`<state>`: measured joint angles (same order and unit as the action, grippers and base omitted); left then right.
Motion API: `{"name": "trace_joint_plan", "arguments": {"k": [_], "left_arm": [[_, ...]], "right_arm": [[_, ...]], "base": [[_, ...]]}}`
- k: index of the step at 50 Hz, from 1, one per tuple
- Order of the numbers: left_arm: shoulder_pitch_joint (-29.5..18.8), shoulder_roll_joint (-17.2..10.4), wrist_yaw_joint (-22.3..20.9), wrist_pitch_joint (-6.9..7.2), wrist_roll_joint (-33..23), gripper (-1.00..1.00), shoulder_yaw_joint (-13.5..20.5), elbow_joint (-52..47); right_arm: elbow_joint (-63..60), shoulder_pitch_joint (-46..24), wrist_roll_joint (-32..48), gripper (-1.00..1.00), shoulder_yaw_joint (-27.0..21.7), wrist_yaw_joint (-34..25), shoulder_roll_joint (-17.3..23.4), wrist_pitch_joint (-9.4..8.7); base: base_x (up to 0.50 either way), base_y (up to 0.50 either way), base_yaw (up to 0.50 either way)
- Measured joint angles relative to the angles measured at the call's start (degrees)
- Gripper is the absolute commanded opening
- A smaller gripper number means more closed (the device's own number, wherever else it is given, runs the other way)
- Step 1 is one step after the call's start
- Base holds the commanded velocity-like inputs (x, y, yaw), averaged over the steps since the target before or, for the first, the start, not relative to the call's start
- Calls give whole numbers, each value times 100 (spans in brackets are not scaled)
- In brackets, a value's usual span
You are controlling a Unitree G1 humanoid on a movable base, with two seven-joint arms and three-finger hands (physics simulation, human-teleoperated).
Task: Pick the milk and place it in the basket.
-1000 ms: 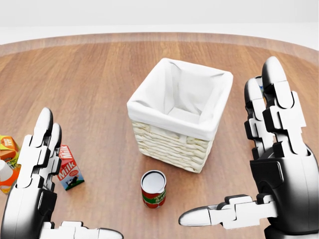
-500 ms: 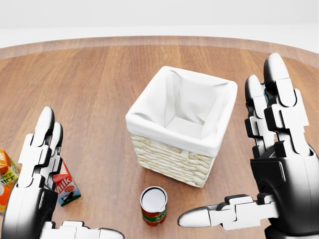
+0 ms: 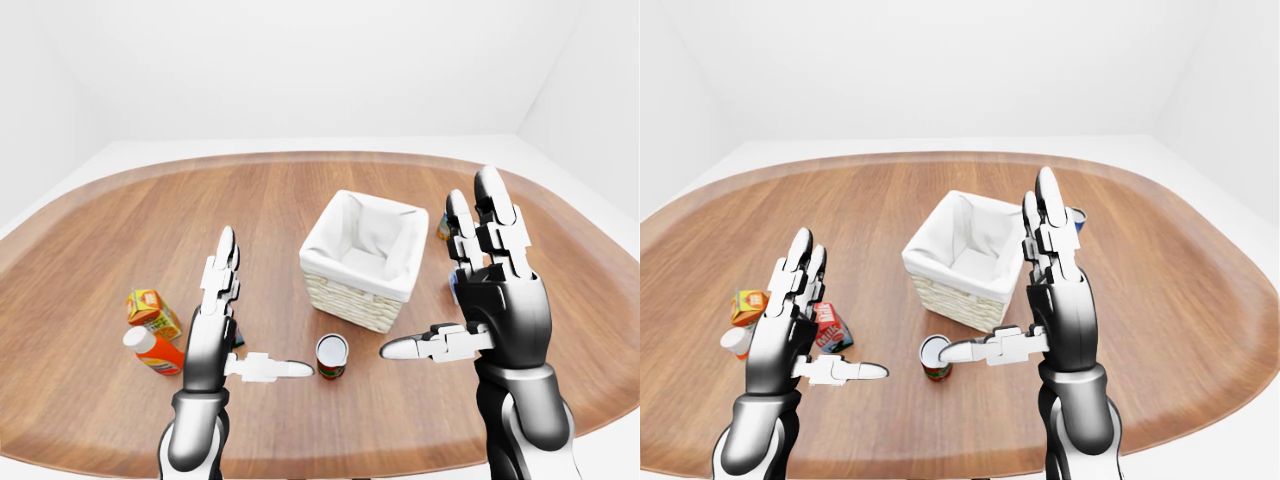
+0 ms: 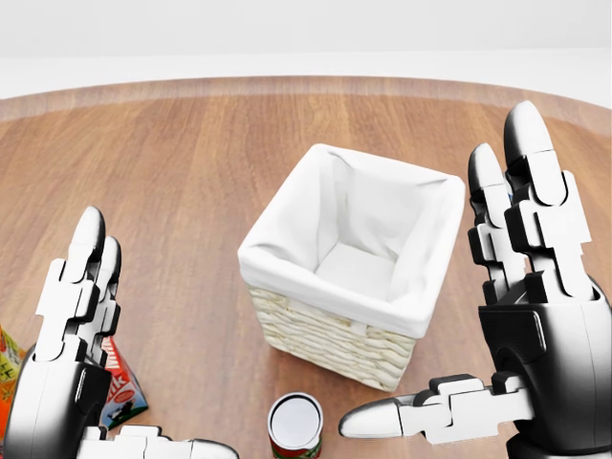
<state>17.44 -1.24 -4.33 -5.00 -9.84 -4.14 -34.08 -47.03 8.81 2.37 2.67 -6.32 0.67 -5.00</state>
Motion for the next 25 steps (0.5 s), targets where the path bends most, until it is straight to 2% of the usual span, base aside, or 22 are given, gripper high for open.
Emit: {"name": "trace_joint_plan", "arguments": {"k": [25], "left_arm": [[1, 4, -28, 0, 14, 100, 0, -98]], "right_arm": [[-105, 8, -9, 100, -4, -18, 3, 0]], "base": [[14, 0, 0]]}}
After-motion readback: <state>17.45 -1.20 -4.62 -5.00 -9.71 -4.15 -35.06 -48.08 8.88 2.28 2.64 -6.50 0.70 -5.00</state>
